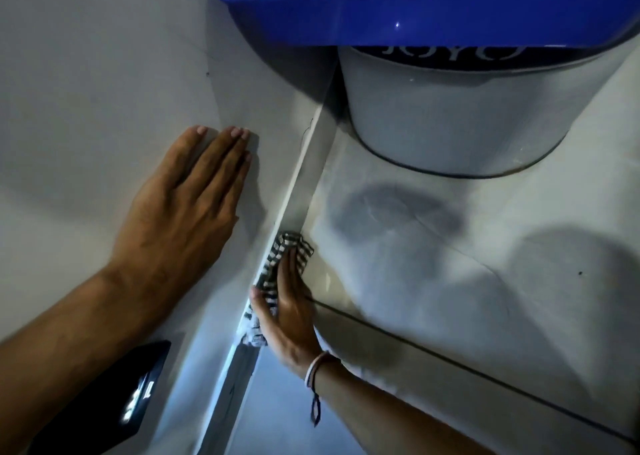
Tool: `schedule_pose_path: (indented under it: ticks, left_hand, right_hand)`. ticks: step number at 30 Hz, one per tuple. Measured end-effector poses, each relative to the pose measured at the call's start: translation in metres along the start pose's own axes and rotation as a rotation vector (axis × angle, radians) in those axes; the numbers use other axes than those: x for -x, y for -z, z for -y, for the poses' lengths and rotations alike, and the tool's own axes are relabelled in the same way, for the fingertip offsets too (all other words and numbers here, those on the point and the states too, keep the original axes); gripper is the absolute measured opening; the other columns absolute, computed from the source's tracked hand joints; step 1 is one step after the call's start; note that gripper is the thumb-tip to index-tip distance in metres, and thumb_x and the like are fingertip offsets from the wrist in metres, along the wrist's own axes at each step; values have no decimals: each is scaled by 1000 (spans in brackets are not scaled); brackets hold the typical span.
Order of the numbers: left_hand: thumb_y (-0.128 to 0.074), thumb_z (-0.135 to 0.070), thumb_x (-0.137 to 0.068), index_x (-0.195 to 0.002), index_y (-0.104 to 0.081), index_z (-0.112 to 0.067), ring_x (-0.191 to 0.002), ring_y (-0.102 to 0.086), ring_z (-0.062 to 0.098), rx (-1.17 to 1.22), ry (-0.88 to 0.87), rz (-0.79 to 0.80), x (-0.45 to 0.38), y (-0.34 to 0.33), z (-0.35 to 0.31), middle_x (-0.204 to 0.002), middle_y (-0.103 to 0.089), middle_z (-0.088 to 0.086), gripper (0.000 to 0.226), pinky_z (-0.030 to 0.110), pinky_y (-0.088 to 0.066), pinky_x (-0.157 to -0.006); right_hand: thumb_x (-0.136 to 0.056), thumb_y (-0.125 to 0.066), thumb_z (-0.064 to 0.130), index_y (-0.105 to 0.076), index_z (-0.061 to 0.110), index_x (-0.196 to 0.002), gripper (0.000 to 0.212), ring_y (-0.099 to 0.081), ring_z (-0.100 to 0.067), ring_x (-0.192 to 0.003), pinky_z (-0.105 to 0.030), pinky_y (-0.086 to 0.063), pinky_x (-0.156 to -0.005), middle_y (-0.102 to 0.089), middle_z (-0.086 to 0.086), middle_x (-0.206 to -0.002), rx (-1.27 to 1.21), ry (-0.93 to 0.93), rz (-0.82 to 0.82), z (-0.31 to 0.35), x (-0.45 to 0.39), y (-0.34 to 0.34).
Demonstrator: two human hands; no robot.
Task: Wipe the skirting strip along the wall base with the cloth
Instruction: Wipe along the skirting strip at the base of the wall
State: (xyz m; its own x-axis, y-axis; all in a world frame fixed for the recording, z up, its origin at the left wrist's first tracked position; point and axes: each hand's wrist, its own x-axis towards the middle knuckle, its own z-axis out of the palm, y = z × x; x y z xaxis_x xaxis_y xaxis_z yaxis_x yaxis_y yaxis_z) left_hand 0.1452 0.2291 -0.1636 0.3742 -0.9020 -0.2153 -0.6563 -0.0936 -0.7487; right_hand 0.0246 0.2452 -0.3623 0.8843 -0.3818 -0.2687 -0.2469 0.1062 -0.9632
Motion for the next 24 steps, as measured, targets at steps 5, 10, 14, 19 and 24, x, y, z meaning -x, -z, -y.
schedule_pose_path:
  ticks: [5, 10, 14, 19, 24]
  left_hand:
    - [-41, -18, -106, -158, -38, 14, -154, -34, 46, -2, -4, -20, 3, -1, -2, -166, -32, 34, 61, 60, -24, -129]
    - [-33, -23, -114, -166, -10, 11, -161, -7, 44, 69, 13, 160, 24, 6, 4, -173, -4, 32, 67, 57, 2, -133]
    - [-43, -24, -110, -163, -28, 13, -159, -24, 41, 111, 202, -28, 103, 13, -18, -171, -23, 29, 66, 54, -13, -132]
    - [-54, -34, -108, -162, -35, 7, -158, -31, 34, 73, 380, -134, 209, 5, -62, -171, -31, 21, 70, 47, -24, -130]
    - [-46, -44, -111, -169, -17, 1, -164, -10, 28, 80, 555, -83, 276, -3, -84, -178, -9, 13, 79, 50, -31, -128]
  right_hand:
    - [-105, -48, 45, -14, 18, -163, 72, -56, -39, -135, -45, -49, -110, -48, -20, -157, 57, -95, -31, 29, -109, 72]
    - [-108, -41, 45, -10, 19, -163, 68, -39, -35, -149, -48, -33, -123, -34, -17, -166, 43, -120, 20, 44, -131, 85]
    - [-106, -51, 30, -8, 4, -161, 75, -11, -26, -160, -45, -16, -131, -8, -16, -172, 9, -37, -88, 18, -38, 8]
    - [-95, -45, 61, -2, 16, -163, 91, -17, -23, -159, -28, -14, -131, -4, -5, -173, 82, -56, 224, -50, 165, -98]
    - [-92, -30, 80, 7, 20, -162, 99, 2, -9, -160, -42, -14, -132, 7, 2, -174, 170, -20, 443, -72, 193, -101]
